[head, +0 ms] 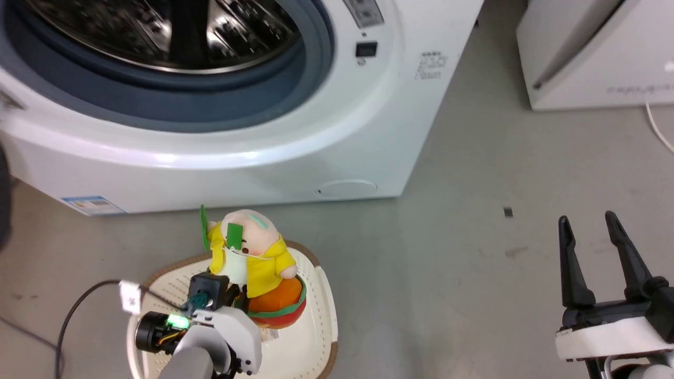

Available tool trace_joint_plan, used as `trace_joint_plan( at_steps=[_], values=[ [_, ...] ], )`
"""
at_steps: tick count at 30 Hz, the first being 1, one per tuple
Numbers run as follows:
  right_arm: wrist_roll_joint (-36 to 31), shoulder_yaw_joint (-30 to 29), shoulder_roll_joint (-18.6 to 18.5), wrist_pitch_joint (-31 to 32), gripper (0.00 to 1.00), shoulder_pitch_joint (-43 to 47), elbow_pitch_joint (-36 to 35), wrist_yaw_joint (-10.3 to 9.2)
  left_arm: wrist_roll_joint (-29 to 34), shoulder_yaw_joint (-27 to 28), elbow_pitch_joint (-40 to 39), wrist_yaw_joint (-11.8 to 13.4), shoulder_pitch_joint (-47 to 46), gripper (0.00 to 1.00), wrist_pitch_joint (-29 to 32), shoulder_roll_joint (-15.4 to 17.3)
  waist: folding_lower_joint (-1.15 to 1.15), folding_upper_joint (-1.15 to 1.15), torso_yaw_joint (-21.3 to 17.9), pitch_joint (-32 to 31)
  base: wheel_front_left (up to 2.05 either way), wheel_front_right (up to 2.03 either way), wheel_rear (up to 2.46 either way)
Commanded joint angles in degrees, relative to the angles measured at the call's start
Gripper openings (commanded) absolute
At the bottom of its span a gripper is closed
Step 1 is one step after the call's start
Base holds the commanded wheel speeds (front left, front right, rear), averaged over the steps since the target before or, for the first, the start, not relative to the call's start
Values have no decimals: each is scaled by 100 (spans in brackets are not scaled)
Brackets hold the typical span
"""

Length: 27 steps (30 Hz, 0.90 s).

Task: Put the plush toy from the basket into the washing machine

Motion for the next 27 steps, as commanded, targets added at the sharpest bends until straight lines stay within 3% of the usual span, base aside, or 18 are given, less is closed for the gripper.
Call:
trace_joint_plan(
  at_steps=[1, 8, 16, 21, 27],
  values=[
    [-11, 0, 5, -26, 100, 49, 18, -5, -17, 81, -324, 50, 215, 0, -30, 39, 1, 0, 132, -228, 0, 0, 0],
    [-11, 5, 5, -26, 100, 150, 51, -5, 56, 412, -1999, 203, 891, 0, -31, 40, 1, 0, 202, -440, 0, 0, 0],
    [38, -5, 5, -26, 100, 151, 8, -5, 169, 797, -3516, 251, 985, 0, -31, 81, 1, 0, 195, -379, 0, 0, 0],
    [77, 13, 5, -26, 100, 31, -68, -5, 182, 980, -3900, 216, 458, 0, 56, 347, 1, 0, 51, -30, 0, 0, 0],
    [140, 11, 5, -26, 100, -172, -135, -5, 32, 1188, -3888, 130, -611, 0, 870, 722, 1, 0, -173, 524, 0, 0, 0]
  ],
)
